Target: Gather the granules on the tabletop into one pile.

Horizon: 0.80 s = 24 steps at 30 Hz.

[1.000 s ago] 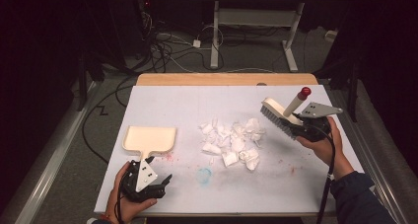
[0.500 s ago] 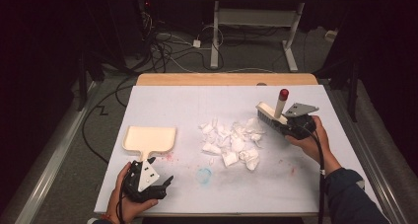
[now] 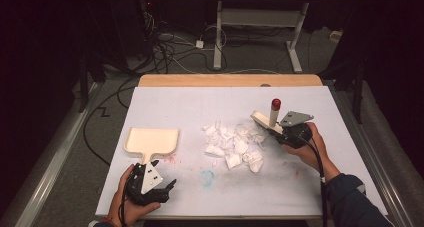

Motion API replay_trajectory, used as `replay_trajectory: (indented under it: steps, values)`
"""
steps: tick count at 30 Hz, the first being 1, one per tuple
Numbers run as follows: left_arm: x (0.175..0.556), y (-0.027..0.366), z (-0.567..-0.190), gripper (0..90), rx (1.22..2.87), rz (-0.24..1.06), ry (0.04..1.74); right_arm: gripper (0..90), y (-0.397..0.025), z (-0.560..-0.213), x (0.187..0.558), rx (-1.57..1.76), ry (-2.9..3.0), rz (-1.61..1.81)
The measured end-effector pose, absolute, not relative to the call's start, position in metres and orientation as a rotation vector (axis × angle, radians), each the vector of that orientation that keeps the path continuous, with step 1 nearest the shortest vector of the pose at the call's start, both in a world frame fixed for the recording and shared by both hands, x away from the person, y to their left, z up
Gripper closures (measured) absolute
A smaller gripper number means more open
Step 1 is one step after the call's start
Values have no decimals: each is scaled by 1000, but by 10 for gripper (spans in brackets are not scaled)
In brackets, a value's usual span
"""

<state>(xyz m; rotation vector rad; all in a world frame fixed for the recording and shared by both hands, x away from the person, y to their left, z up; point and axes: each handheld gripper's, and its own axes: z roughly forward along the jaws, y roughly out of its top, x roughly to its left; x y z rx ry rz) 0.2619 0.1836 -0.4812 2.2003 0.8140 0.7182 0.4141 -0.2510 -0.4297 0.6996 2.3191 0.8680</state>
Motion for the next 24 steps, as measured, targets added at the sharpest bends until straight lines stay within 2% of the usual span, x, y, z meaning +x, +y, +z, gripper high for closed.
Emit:
replay_trajectory:
  steps: [13, 18, 24]
  values:
    - [261, 183, -480, 190, 2199, 703, 813, 679, -211, -422, 376, 536, 2397, 949]
    - [261, 184, -480, 189, 2198, 703, 818, 679, -216, -411, 373, 546, 2353, 994]
    - [260, 184, -480, 188, 2199, 705, 819, 679, -242, -392, 362, 590, 2304, 1047]
